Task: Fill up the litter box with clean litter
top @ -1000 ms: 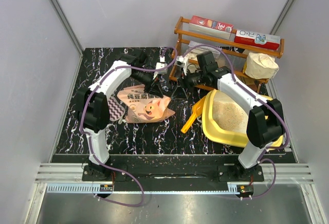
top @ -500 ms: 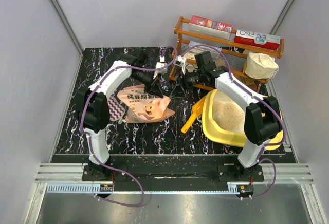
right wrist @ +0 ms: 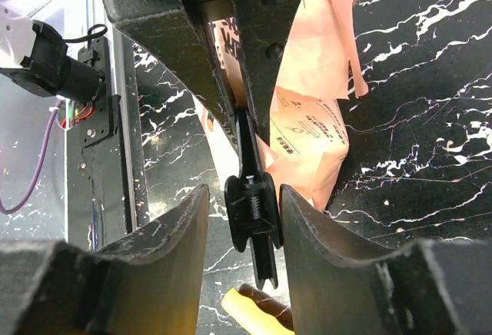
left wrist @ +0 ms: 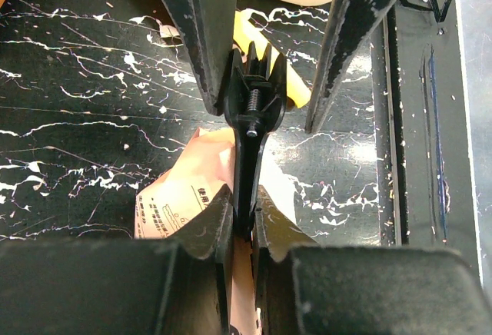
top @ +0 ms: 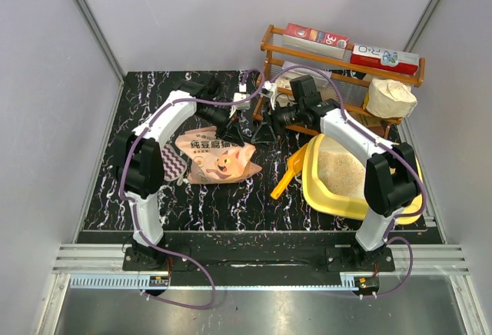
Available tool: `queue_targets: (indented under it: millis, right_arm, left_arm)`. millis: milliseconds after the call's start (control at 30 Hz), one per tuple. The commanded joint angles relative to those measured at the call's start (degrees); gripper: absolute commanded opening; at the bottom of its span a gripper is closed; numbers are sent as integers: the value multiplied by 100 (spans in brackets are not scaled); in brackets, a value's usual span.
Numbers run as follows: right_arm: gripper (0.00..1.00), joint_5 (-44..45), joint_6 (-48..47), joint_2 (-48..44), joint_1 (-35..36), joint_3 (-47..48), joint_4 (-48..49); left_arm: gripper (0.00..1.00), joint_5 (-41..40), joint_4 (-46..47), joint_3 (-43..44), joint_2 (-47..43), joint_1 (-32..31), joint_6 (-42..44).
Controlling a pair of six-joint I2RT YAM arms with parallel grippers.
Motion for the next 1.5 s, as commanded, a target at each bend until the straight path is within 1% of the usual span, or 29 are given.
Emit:
queue_targets:
  millis: [0, 33, 133, 167, 200, 233, 267, 300, 333, 367, 433, 567, 700, 767, 867, 900, 1000, 1033, 1100, 1133, 1233, 1467]
  right_arm:
    - [47, 42, 20, 15, 111, 128, 218]
    - [44, 51, 12, 15, 120, 128, 227]
    - [30, 60, 20, 50, 138, 128, 227]
    - [22, 51, 12, 42, 138, 128, 218]
    - [17, 42, 3, 41, 138, 145, 227]
    - [13, 42, 3, 41, 138, 137, 218]
    - [5, 77, -6, 33, 138, 154, 201]
    - [2, 95, -58, -11, 138, 163, 183]
    - [0, 121, -120, -55, 129, 180, 53]
    - [0, 156, -181, -99, 94, 207, -27]
    - [0, 157, -383, -309, 42, 207, -256]
    - [0, 122, -770, -661, -117, 233, -748]
    - [0, 86, -1331, -960, -170, 330, -1327]
    - [0, 113, -1508, -1004, -178, 382, -1443]
    - [0, 148, -1798, -1005, -178, 400, -1575]
    - [0, 157, -1877, -961, -178, 400, -1575]
    - [0, 165, -2079, -838, -170, 435, -1531]
    - [0, 174, -2124, -785, -170, 496, -1531]
    - [0, 209, -2282, -619, -170, 576, -1522]
    - [0, 227, -2317, -566, -170, 663, -1522]
    - [0, 244, -2475, -390, -170, 839, -1548]
    - [0, 341, -2757, -187, -135, 980, -1654]
  left_arm:
    - [0, 199, 181, 179, -96, -26, -9]
    - [0, 199, 190, 187, -96, -34, -18]
    - [0, 190, 190, 223, -78, -34, -53]
    - [1, 182, 190, 223, -87, -43, -53]
    - [2, 173, 190, 223, -87, -43, -62]
    - [7, 164, 190, 223, -78, -34, -79]
    - [13, 147, 181, 240, -87, -34, -79]
    - [20, 86, 181, 249, -96, -34, -97]
    - [27, 50, 190, 249, -113, -34, -141]
    - [35, 24, 190, 214, -157, -26, -132]
    - [39, -90, 181, 126, -253, -17, -10]
    - [43, -144, 181, -102, -482, 36, 87]
    - [43, -214, 172, -252, -597, 36, 175]
    - [41, -258, 216, -322, -597, 36, 167]
    - [35, -363, 522, -480, -632, 27, -35]
    - [27, -372, 602, -515, -641, 27, -131]
    - [19, -363, 857, -577, -658, 27, -333]
    - [13, -355, 910, -577, -632, 27, -404]
    - [9, -267, 1016, -568, -632, 36, -544]
    - [4, -241, 1059, -568, -623, 27, -606]
    - [0, -196, 1156, -577, -658, 27, -721]
    - [0, -117, 1174, -674, -720, 27, -747]
